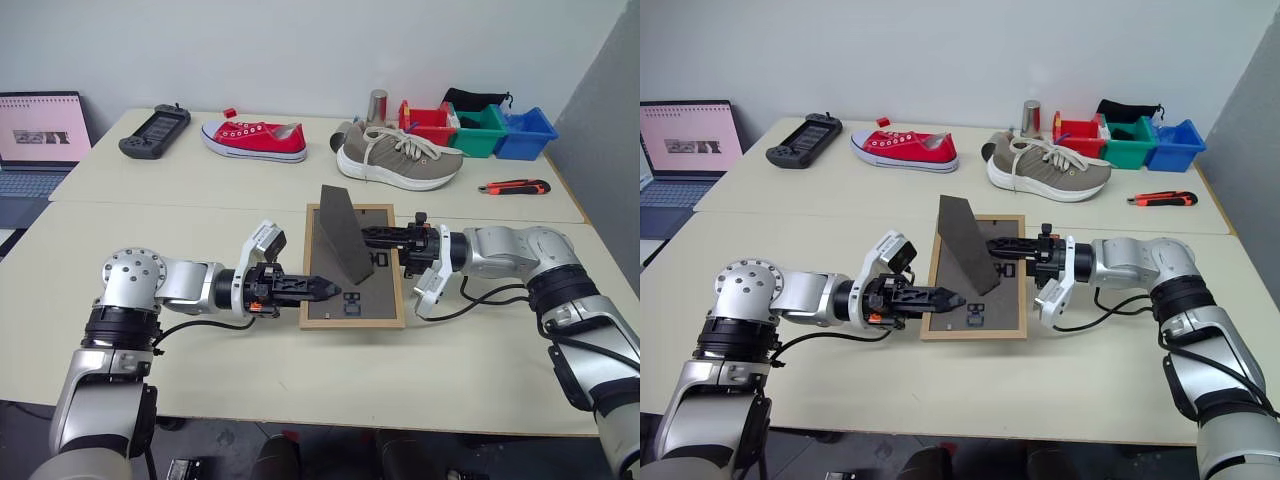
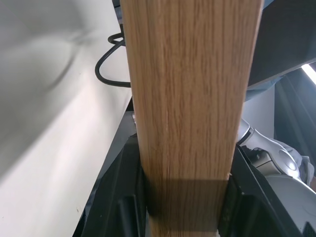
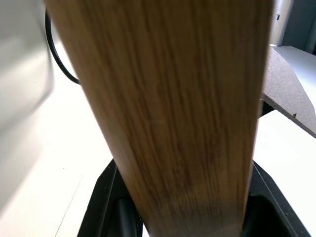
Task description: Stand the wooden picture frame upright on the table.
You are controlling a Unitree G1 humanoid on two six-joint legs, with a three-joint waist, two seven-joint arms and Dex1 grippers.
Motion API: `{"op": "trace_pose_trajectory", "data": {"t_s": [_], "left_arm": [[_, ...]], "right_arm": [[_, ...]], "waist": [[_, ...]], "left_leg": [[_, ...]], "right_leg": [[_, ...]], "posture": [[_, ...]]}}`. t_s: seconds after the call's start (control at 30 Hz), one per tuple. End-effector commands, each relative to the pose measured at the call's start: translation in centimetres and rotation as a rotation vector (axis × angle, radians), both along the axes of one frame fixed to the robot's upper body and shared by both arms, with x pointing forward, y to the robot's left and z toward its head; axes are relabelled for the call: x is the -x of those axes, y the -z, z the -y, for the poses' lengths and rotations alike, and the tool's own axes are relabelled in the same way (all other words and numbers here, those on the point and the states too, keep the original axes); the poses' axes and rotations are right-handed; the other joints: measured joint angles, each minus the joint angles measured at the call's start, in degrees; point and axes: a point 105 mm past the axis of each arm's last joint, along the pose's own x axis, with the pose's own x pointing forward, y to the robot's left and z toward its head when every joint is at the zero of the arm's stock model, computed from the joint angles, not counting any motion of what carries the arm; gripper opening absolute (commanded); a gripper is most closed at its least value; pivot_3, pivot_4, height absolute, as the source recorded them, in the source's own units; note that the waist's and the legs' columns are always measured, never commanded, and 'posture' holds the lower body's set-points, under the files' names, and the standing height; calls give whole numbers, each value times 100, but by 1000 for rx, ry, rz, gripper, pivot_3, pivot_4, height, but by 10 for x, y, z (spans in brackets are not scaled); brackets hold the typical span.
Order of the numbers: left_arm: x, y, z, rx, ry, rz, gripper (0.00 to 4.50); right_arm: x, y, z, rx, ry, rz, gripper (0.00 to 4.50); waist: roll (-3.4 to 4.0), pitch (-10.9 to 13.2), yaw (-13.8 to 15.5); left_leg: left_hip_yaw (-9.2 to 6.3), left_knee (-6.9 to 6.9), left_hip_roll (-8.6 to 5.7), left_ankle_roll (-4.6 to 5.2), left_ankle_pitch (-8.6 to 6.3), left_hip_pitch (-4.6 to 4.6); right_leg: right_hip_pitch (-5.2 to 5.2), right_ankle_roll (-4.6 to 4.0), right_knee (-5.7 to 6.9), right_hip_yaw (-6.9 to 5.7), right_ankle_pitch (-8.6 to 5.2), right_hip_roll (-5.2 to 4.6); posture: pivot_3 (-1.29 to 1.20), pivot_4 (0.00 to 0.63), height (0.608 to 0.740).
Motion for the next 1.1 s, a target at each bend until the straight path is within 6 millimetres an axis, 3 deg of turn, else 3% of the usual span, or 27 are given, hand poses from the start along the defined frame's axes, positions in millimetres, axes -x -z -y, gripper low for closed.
{"op": "trace_pose_trajectory", "data": {"t_s": [0.03,0.4,0.7,0.77,0.97,1.1], "left_arm": [[0,-5,0,-31,-11,63,2334],[-9,-14,-16,-61,-90,134,4482],[-25,-54,-64,-224,-305,495,4500],[-27,-58,-69,-283,-327,609,4500],[-45,-60,-87,-509,-450,1012,4500],[-52,-66,-90,-545,-523,1131,4500]], "right_arm": [[4,-21,-3,-78,-34,59,1357],[0,-26,5,-127,2,45,1293],[-12,-17,32,-212,120,-170,1292],[-17,-18,31,-272,160,-302,1292],[-38,-30,3,-417,131,-1069,1292],[-54,-36,-10,-503,108,-1418,1292]], "waist": [[0,0,0],[0,0,-4],[-4,1,-3],[-4,1,-4],[0,3,-9],[0,3,30]], "left_leg": [[0,0,-1,0,0,0],[1,0,-2,0,0,4],[3,-1,0,1,0,2],[7,-2,0,1,-1,3],[6,-5,10,2,-1,19],[-1,-1,11,23,-11,18]], "right_leg": [[0,0,0,0,0,0],[3,0,0,2,0,0],[6,0,-6,1,0,-2],[8,0,-8,3,0,-2],[32,-1,-12,-1,1,-3],[30,-1,-7,-8,1,1]], "posture": [[0,150,740],[0,150,740],[0,150,740],[0,150,740],[0,150,740],[0,150,740]]}}
